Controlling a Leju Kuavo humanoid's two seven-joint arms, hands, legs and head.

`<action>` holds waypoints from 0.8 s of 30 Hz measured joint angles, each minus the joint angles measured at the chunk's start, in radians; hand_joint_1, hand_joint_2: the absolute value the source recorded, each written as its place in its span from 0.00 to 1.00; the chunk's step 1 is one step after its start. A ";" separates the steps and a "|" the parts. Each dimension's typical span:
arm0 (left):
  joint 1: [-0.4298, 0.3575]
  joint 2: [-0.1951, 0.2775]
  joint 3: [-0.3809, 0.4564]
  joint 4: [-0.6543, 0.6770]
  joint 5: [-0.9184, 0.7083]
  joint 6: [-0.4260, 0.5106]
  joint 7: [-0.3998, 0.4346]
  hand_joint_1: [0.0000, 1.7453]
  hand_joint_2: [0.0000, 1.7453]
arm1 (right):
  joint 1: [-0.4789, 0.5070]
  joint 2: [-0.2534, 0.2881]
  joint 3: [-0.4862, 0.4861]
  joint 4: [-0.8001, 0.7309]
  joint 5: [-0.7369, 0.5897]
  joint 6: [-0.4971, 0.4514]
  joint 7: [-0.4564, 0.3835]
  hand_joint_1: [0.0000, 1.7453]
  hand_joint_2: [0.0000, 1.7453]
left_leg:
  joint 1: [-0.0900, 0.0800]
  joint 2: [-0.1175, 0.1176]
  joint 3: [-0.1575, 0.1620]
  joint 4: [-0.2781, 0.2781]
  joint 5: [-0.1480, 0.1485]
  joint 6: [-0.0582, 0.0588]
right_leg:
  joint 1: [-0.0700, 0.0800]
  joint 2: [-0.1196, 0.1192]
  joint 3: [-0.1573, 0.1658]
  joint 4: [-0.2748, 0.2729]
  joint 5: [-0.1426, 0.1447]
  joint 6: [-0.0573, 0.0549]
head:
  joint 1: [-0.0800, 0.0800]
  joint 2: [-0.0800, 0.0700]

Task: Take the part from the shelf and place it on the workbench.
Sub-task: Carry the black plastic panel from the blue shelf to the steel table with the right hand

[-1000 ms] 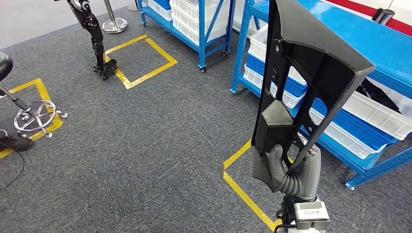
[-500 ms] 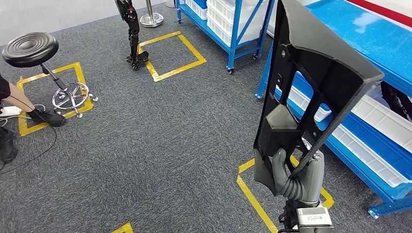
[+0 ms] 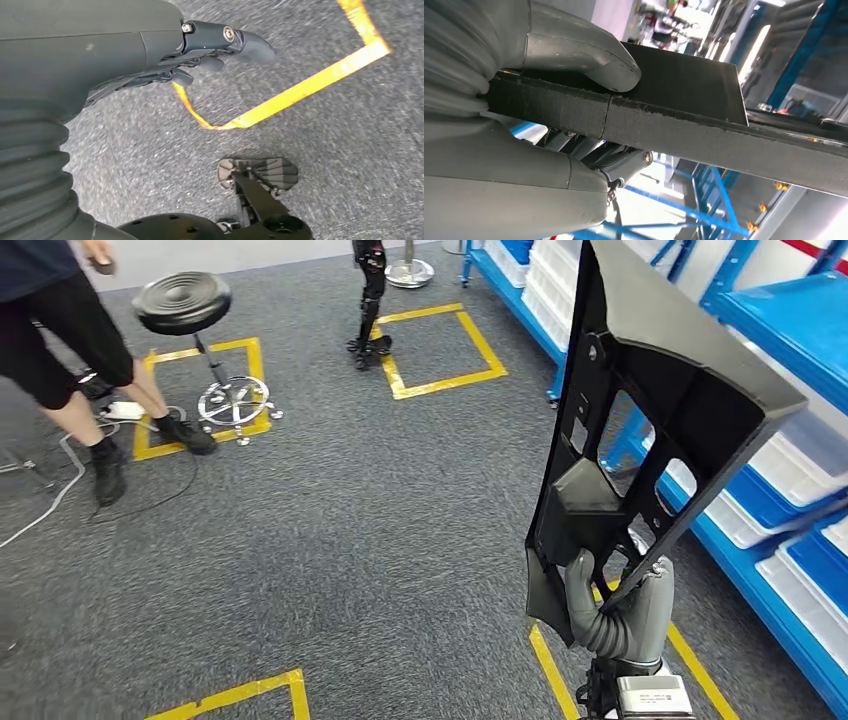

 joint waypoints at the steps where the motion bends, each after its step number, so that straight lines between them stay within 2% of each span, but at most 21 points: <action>1: 0.001 0.000 0.000 0.000 0.000 -0.003 0.003 0.00 1.00 | 0.000 0.000 0.000 0.000 0.000 0.001 0.001 1.00 1.00 | -0.001 -0.010 -0.003 -0.001 0.003 -0.006 | 0.001 0.008 0.008 -0.019 0.006 -0.007 | 0.000 0.000; 3: 0.006 0.002 0.000 0.000 0.001 -0.013 0.005 0.00 1.00 | -0.002 0.000 0.000 0.000 -0.001 0.004 0.003 1.00 1.00 | 0.000 -0.028 -0.009 -0.005 0.010 -0.020 | 0.003 -0.015 0.011 -0.021 0.013 -0.026 | -0.001 0.000; 4: 0.008 0.003 0.000 0.000 0.002 -0.018 0.005 0.00 1.00 | -0.004 0.000 0.000 0.000 -0.001 0.005 0.003 1.00 1.00 | 0.001 -0.021 -0.014 -0.001 0.008 -0.025 | 0.002 -0.027 0.014 -0.022 0.017 -0.034 | -0.001 0.000; 5: 0.010 0.004 0.000 0.000 0.002 -0.023 0.004 0.00 1.00 | -0.005 0.000 0.000 0.000 -0.001 0.006 0.004 1.00 1.00 | 0.000 0.001 -0.023 0.016 -0.005 -0.028 | 0.001 -0.040 0.016 -0.025 0.020 -0.042 | -0.004 0.000; 6: 0.009 0.005 0.000 0.000 0.003 -0.025 0.004 0.00 1.00 | -0.006 0.001 0.000 0.000 -0.001 0.006 0.004 1.00 1.00 | -0.001 0.034 -0.040 0.055 -0.030 -0.031 | -0.001 -0.053 0.017 -0.027 0.022 -0.049 | -0.006 0.000; 7: 0.008 0.005 0.000 0.000 0.004 -0.027 0.003 0.00 1.00 | -0.006 0.001 0.000 0.000 -0.001 0.006 0.004 1.00 1.00 | -0.002 0.071 -0.067 0.114 -0.066 -0.033 | 0.003 -0.067 0.017 -0.027 0.022 -0.053 | -0.009 0.000; 8: 0.006 0.005 0.000 0.000 0.004 -0.028 0.003 0.00 1.00 | -0.005 0.001 0.000 0.000 -0.001 0.006 0.004 1.00 1.00 | -0.001 0.095 -0.099 0.184 -0.103 -0.035 | 0.006 -0.082 0.017 -0.027 0.021 -0.056 | -0.011 0.000; 9: 0.005 0.005 0.000 0.000 0.004 -0.028 0.003 0.00 1.00 | -0.005 0.001 0.000 0.001 -0.001 0.006 0.004 1.00 1.00 | 0.001 0.108 -0.126 0.246 -0.130 -0.037 | 0.010 -0.098 0.017 -0.027 0.020 -0.058 | -0.012 0.000; 10: 0.005 0.005 0.000 0.000 0.004 -0.029 0.003 0.00 1.00 | -0.005 0.001 0.000 0.001 -0.001 0.006 0.004 1.00 1.00 | 0.003 0.113 -0.140 0.281 -0.139 -0.038 | 0.012 -0.114 0.017 -0.027 0.019 -0.058 | -0.012 0.000; 11: 0.006 0.005 0.000 0.000 0.004 -0.029 0.003 0.00 1.00 | -0.005 0.001 0.000 0.001 -0.001 0.006 0.004 1.00 1.00 | 0.004 0.117 -0.134 0.278 -0.130 -0.039 | 0.013 -0.129 0.017 -0.027 0.018 -0.059 | -0.012 0.000; 12: 0.007 0.005 0.000 0.000 0.004 -0.029 0.003 0.00 1.00 | -0.005 0.001 0.000 0.001 -0.001 0.006 0.004 1.00 1.00 | 0.005 0.124 -0.106 0.235 -0.106 -0.039 | 0.013 -0.142 0.019 -0.026 0.017 -0.058 | -0.012 0.000; 13: 0.007 0.006 0.000 0.000 0.004 -0.028 0.005 0.00 1.00 | -0.005 0.001 0.000 0.001 -0.001 0.006 0.004 1.00 1.00 | 0.005 0.143 -0.063 0.166 -0.077 -0.037 | 0.013 -0.155 0.022 -0.026 0.014 -0.056 | -0.013 0.000; 15: 0.004 0.006 0.000 0.000 0.004 -0.025 0.008 0.00 1.00 | -0.006 0.001 0.000 0.001 -0.001 0.006 0.004 1.00 1.00 | -0.001 0.187 0.006 0.050 -0.044 -0.029 | 0.022 -0.176 0.026 -0.024 0.008 -0.048 | -0.011 0.000; 16: 0.002 0.006 0.000 0.000 0.004 -0.023 0.009 0.00 1.00 | -0.007 0.001 0.000 0.001 -0.001 0.006 0.004 1.00 1.00 | -0.004 0.199 0.019 0.024 -0.041 -0.024 | 0.026 -0.186 0.028 -0.024 0.005 -0.043 | -0.009 0.000; 17: 0.002 0.007 0.000 0.000 0.004 -0.022 0.009 0.00 1.00 | -0.008 0.001 0.000 0.001 -0.001 0.006 0.004 1.00 1.00 | -0.009 0.195 0.018 0.019 -0.043 -0.017 | 0.029 -0.196 0.029 -0.024 0.003 -0.038 | -0.007 0.000; 18: 0.002 0.007 0.000 0.000 0.006 -0.022 0.010 0.00 1.00 | -0.009 0.001 0.001 0.001 0.000 0.007 0.004 1.00 1.00 | -0.010 0.179 0.015 0.016 -0.042 -0.011 | 0.029 -0.207 0.032 -0.026 0.002 -0.034 | -0.005 0.000; 19: 0.002 0.008 0.001 0.000 0.007 -0.023 0.009 0.00 1.00 | -0.011 0.001 0.001 0.001 0.000 0.007 0.004 1.00 1.00 | -0.009 0.166 0.015 0.013 -0.039 -0.004 | 0.027 -0.206 0.032 -0.023 -0.001 -0.029 | -0.005 0.000; 20: 0.003 0.008 0.001 0.000 0.010 -0.026 0.007 0.00 1.00 | -0.011 0.001 0.001 0.000 0.000 0.008 0.004 1.00 1.00 | -0.008 0.153 0.016 0.009 -0.035 0.003 | 0.024 -0.187 0.025 -0.008 -0.012 -0.026 | -0.005 0.000; 21: 0.002 0.009 0.001 0.000 0.014 -0.029 0.002 0.00 1.00 | -0.012 0.001 0.001 0.000 0.001 0.009 0.003 1.00 1.00 | -0.005 0.139 0.016 0.005 -0.031 0.009 | 0.022 -0.157 0.009 0.027 -0.031 -0.026 | -0.003 0.000; 23: -0.001 0.010 0.003 -0.001 0.021 -0.034 -0.010 0.00 1.00 | -0.012 0.000 0.002 0.001 0.002 0.013 0.003 1.00 1.00 | -0.002 0.112 0.013 0.003 -0.026 0.018 | 0.019 -0.090 -0.055 0.155 -0.087 -0.034 | 0.001 0.000; 24: -0.002 0.010 0.004 -0.001 0.026 -0.036 -0.015 0.00 1.00 | -0.012 0.000 0.002 0.003 0.003 0.016 0.002 1.00 1.00 | -0.003 0.096 0.011 0.003 -0.025 0.020 | 0.018 -0.076 -0.091 0.224 -0.110 -0.036 | 0.002 0.000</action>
